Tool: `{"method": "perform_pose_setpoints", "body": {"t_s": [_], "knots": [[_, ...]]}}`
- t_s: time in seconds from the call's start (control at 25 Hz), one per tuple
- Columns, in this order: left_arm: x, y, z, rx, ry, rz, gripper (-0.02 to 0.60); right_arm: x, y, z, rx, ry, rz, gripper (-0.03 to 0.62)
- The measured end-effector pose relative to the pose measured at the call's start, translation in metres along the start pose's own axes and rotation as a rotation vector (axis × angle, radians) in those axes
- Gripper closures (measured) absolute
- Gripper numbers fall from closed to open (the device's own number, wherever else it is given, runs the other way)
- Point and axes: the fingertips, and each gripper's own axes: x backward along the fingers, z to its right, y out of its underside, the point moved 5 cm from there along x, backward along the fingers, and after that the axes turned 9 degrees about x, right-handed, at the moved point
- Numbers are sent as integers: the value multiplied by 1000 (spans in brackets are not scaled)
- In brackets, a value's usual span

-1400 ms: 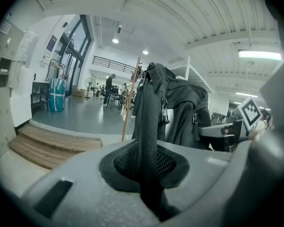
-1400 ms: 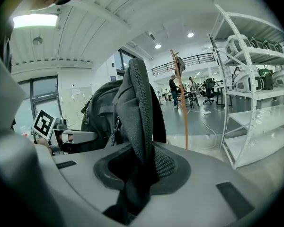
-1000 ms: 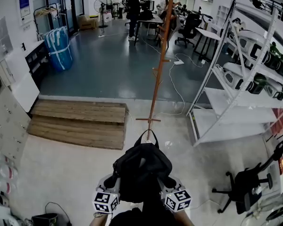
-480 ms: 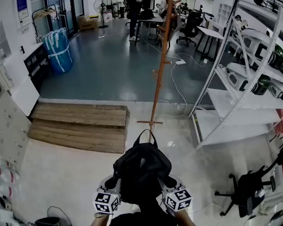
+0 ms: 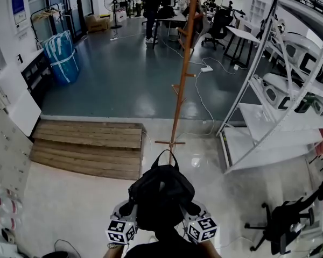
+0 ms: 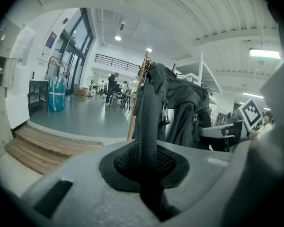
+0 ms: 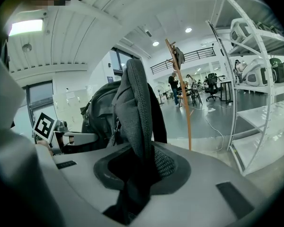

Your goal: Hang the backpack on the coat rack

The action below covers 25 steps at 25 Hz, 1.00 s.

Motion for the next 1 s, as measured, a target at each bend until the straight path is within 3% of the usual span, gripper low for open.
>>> {"method": "perform_pose_setpoints", "body": {"t_s": [0.52,1.0], "knots": [[-94,-50,7,-3,-6,35,538,-51,-41,87,5,-45,26,517],[-156,-71,13,1,27,9,538,-75,-59,137,-4,8,33,517]]}}
